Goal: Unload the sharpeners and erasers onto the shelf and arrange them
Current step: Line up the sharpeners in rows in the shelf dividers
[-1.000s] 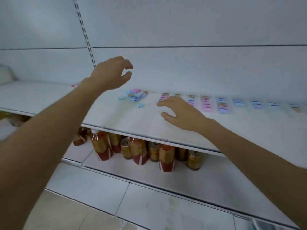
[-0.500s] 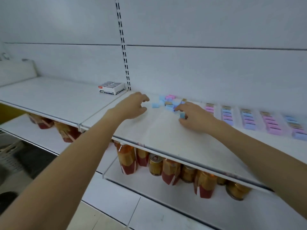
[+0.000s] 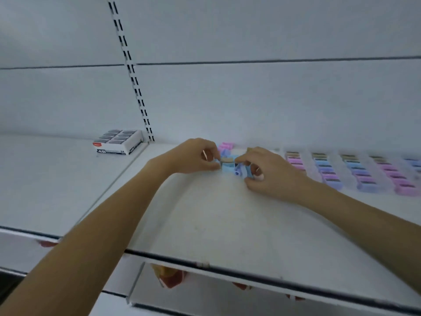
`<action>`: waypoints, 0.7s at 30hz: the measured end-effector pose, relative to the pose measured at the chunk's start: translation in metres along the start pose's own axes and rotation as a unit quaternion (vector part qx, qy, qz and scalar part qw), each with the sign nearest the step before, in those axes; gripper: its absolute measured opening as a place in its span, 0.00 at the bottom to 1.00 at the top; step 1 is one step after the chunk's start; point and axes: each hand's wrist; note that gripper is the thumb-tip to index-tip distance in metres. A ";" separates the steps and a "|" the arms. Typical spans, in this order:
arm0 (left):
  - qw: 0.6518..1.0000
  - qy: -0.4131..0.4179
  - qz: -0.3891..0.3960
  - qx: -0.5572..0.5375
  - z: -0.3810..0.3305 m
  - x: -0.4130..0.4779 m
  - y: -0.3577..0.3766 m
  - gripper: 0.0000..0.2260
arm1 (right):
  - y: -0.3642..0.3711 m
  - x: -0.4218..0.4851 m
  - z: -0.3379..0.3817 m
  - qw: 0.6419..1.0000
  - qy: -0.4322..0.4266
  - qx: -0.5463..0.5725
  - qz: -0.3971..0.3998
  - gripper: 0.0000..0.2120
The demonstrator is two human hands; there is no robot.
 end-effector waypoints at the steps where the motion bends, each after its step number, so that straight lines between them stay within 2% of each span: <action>1: 0.999 0.012 -0.007 -0.031 0.000 0.002 -0.001 0.04 | 0.000 0.000 0.002 1.000 -0.001 0.004 -0.012 0.20; 4: 0.982 0.032 -0.010 -0.184 -0.001 0.004 -0.003 0.05 | 0.001 -0.002 0.006 0.999 0.010 0.013 -0.046 0.20; 7: 0.934 0.025 -0.018 -0.357 0.000 0.001 -0.001 0.05 | 0.001 -0.002 0.011 0.994 0.026 0.045 -0.098 0.19; 9: 0.903 0.015 -0.014 -0.428 0.001 -0.001 0.002 0.08 | 0.002 0.001 0.017 0.987 0.037 0.069 -0.138 0.17; 14: 0.876 0.021 -0.014 -0.482 0.005 -0.001 0.001 0.09 | 0.007 0.012 0.034 0.967 0.094 0.154 -0.178 0.17; 16: 0.862 0.028 -0.024 -0.506 0.007 0.000 -0.001 0.09 | 0.010 0.015 0.039 0.960 0.110 0.156 -0.205 0.16; 19: 0.865 0.042 -0.036 -0.498 0.009 0.000 -0.003 0.12 | 0.021 0.015 0.041 0.944 0.132 0.149 -0.262 0.16; 21: 0.873 0.057 -0.036 -0.483 0.009 -0.001 -0.001 0.15 | 0.027 0.013 0.039 0.940 0.147 0.143 -0.272 0.16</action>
Point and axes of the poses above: each hand's wrist, its own x-axis towards the middle knuckle, its own y-axis out of the palm, z = x × y, and after that the axes turned 2 degrees about z, right-handed
